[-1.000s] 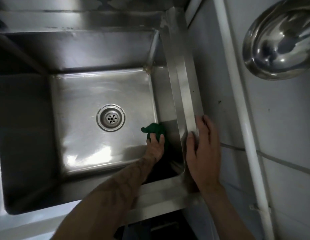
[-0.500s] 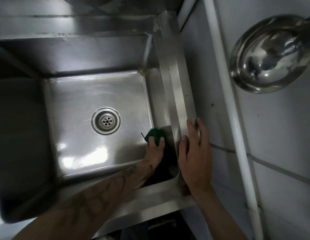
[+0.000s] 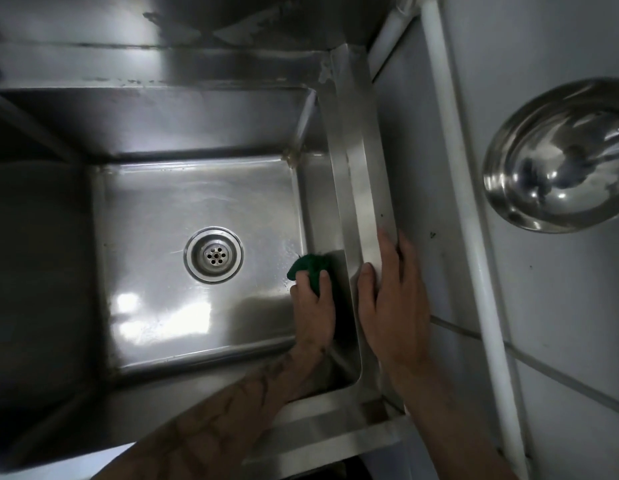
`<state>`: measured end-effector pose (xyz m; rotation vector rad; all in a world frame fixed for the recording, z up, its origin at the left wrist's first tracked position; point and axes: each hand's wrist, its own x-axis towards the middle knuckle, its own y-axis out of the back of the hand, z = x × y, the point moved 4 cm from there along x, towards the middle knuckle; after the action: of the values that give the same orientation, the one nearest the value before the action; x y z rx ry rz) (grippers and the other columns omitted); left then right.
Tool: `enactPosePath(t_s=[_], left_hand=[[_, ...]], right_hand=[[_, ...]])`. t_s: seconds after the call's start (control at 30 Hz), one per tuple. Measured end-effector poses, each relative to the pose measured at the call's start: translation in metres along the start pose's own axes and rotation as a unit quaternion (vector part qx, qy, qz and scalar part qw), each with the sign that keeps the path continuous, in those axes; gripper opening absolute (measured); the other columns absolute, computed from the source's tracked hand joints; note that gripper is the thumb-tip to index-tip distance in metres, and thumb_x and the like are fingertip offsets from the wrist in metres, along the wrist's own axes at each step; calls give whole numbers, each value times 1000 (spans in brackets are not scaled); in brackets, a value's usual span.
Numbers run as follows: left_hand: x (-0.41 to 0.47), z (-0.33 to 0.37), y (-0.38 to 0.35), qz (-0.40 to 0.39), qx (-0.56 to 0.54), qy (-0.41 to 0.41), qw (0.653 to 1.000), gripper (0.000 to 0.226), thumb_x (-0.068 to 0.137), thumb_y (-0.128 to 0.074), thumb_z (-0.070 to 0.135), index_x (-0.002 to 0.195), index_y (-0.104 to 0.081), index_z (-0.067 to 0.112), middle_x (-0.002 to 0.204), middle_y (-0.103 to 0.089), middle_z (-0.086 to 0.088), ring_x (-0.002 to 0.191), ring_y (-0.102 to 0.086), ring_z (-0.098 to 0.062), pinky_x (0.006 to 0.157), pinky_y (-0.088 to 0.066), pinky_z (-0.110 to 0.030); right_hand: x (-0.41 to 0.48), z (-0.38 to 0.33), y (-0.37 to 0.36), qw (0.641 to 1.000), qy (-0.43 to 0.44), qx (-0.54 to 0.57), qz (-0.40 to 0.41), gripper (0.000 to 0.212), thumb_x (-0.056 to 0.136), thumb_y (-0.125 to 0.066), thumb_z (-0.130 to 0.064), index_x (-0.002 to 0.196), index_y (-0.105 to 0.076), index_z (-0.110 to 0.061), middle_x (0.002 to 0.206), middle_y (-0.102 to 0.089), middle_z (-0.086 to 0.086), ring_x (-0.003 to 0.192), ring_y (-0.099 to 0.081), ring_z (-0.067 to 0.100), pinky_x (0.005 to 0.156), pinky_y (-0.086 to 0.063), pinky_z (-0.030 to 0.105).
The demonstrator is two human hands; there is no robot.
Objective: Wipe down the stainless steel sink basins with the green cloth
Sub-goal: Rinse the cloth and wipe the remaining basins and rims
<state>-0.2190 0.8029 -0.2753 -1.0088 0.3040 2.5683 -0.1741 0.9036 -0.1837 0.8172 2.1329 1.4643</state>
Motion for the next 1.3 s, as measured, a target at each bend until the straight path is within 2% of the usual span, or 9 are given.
enactPosePath(t_s=[0.1, 0.27, 0.37, 0.6, 0.8, 0.93, 1.07, 1.2, 1.3], left_hand=[[-16, 23, -3, 12, -49, -91, 995, 14, 102, -44, 54, 109, -52, 44, 109, -56, -1, 101, -56, -17, 90, -49, -31], [3, 23, -5, 16, -14, -98, 995, 9, 111, -46, 38, 109, -51, 30, 108, -52, -2, 98, -50, -4, 87, -42, -21], [30, 8, -4, 3, 24, -21, 999, 17, 113, -47, 33, 125, -53, 24, 117, -58, -7, 112, -55, -23, 99, -46, -41], [18, 54, 0, 8, -16, -166, 986, 26, 104, -46, 52, 114, -56, 31, 107, -56, -1, 101, -55, -13, 84, -46, -23], [87, 24, -3, 4, 50, -20, 999, 20, 112, -45, 38, 116, -53, 20, 107, -62, -17, 99, -62, -34, 82, -48, -40], [80, 61, -4, 18, 18, -101, 995, 17, 113, -43, 40, 115, -56, 29, 101, -61, -2, 91, -59, -14, 76, -48, -24], [82, 83, -6, 29, -14, -172, 985, 18, 110, -44, 43, 108, -54, 29, 104, -58, -9, 96, -58, -22, 82, -50, -37], [118, 63, -7, 16, 36, -75, 996, 27, 111, -41, 45, 124, -53, 24, 109, -63, -19, 101, -63, -37, 91, -53, -49], [118, 72, -8, 11, 36, -66, 997, 26, 112, -39, 46, 127, -52, 29, 115, -64, -15, 107, -64, -35, 93, -49, -42]], right_hand=[[0, 2, -1, 1000, -8, 5, -4, 55, 109, -39, -35, 162, -30, -25, 163, -36, 11, 133, -55, 30, 95, -56, 51], [0, 0, -1, 1000, -12, 15, 4, 52, 108, -43, -32, 159, -37, -22, 156, -42, 14, 122, -60, 31, 88, -59, 48], [0, 1, -1, 1000, -20, 17, -3, 52, 107, -43, -33, 158, -38, -22, 156, -43, 14, 120, -60, 29, 87, -60, 48], [1, 2, -1, 999, -22, 27, -28, 54, 107, -38, -38, 159, -32, -27, 159, -37, 11, 127, -59, 31, 90, -60, 50], [0, 0, -1, 999, -24, 24, -23, 55, 106, -41, -38, 159, -32, -30, 161, -37, 10, 131, -57, 31, 91, -60, 52], [1, 0, -1, 999, -23, 18, -19, 53, 107, -46, -30, 158, -34, -27, 161, -37, 12, 133, -55, 31, 92, -60, 52], [0, 0, -2, 999, -29, 11, -26, 54, 107, -40, -41, 159, -31, -29, 162, -36, 11, 132, -56, 30, 93, -60, 49], [1, 1, -1, 999, -39, 8, -31, 55, 105, -36, -46, 158, -30, -33, 162, -35, 10, 133, -57, 31, 90, -61, 50], [0, 0, 0, 999, -35, 7, -28, 56, 104, -37, -45, 158, -30, -33, 162, -36, 11, 131, -58, 32, 90, -61, 48]])
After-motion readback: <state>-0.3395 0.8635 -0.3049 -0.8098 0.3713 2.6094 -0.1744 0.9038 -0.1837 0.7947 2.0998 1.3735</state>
